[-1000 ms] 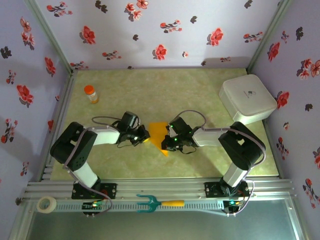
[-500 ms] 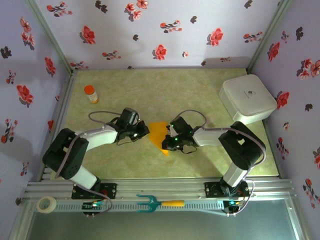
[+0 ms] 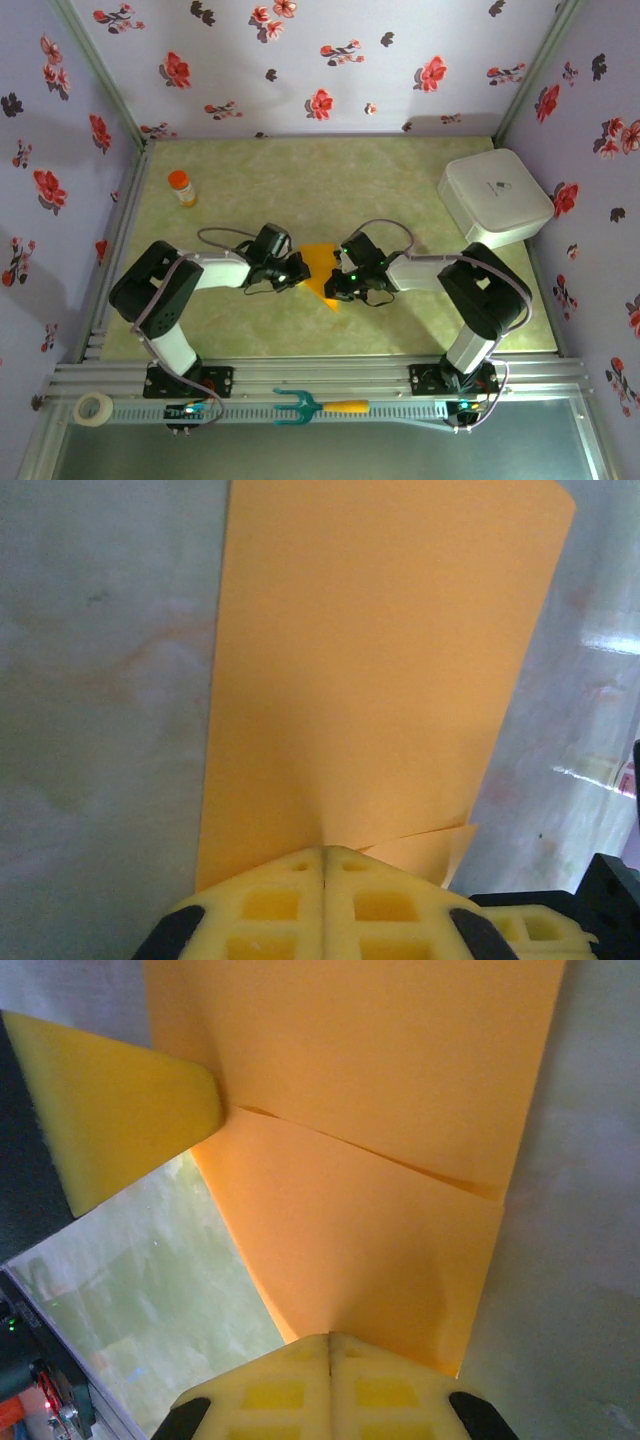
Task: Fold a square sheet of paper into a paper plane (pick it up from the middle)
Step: Third fold the triangle at the center of the table.
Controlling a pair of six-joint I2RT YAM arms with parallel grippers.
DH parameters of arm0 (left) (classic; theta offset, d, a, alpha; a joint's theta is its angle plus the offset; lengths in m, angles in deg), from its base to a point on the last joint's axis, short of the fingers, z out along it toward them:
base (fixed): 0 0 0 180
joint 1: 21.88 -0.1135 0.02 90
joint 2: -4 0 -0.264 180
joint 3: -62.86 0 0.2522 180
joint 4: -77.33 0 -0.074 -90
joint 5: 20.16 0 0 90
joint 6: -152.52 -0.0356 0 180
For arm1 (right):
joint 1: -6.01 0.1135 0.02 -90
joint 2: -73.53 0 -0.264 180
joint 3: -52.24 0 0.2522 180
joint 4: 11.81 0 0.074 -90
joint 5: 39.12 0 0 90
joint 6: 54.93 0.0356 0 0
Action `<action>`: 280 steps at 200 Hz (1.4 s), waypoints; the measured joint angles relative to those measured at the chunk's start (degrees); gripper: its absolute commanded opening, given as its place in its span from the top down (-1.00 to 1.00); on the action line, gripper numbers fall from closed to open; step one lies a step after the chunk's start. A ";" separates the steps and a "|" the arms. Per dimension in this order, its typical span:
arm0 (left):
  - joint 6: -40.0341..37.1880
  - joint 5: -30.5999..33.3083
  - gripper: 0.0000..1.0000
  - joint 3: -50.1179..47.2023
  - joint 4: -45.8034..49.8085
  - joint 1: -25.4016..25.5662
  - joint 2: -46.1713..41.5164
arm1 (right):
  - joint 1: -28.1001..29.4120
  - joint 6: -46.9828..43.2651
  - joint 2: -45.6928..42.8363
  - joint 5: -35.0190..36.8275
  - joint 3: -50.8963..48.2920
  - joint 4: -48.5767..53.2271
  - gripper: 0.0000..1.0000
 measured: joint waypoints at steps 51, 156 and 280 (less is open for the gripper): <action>-0.35 0.24 1.00 0.22 0.63 0.00 0.02 | -0.44 0.04 -1.46 -1.25 0.96 1.70 0.90; -0.57 0.50 1.00 0.63 1.40 0.04 0.11 | 2.05 0.00 8.63 -2.62 9.40 0.63 0.91; -0.50 -0.42 1.00 0.61 1.22 0.26 0.28 | 0.52 -2.12 -2.16 -2.14 -3.56 -1.38 0.80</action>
